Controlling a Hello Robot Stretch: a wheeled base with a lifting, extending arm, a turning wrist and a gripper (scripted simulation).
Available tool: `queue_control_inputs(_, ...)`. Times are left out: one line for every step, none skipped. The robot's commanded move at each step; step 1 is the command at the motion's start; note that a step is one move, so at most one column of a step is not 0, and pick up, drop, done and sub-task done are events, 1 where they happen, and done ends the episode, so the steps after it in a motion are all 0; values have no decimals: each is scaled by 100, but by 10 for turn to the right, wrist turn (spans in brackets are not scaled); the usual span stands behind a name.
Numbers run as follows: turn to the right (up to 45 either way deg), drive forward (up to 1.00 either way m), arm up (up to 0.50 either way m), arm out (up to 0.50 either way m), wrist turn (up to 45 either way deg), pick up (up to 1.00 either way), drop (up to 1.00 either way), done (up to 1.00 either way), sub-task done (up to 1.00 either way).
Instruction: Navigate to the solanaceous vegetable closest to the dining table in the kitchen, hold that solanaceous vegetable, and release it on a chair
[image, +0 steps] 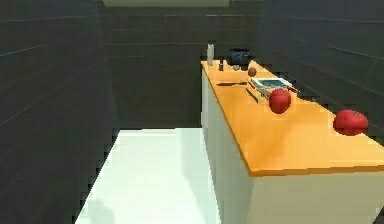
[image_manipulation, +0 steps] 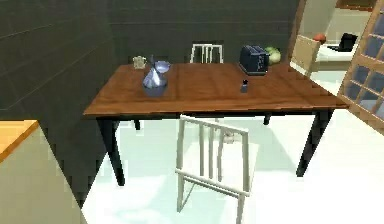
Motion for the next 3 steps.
queue_control_inputs(450,0,0,0,0,0,0,0,0)
queue_control_inputs(60,0,0,0,0,0,0,0,0)
queue_control_inputs(0,65,0,0,0,0,0,0,0)
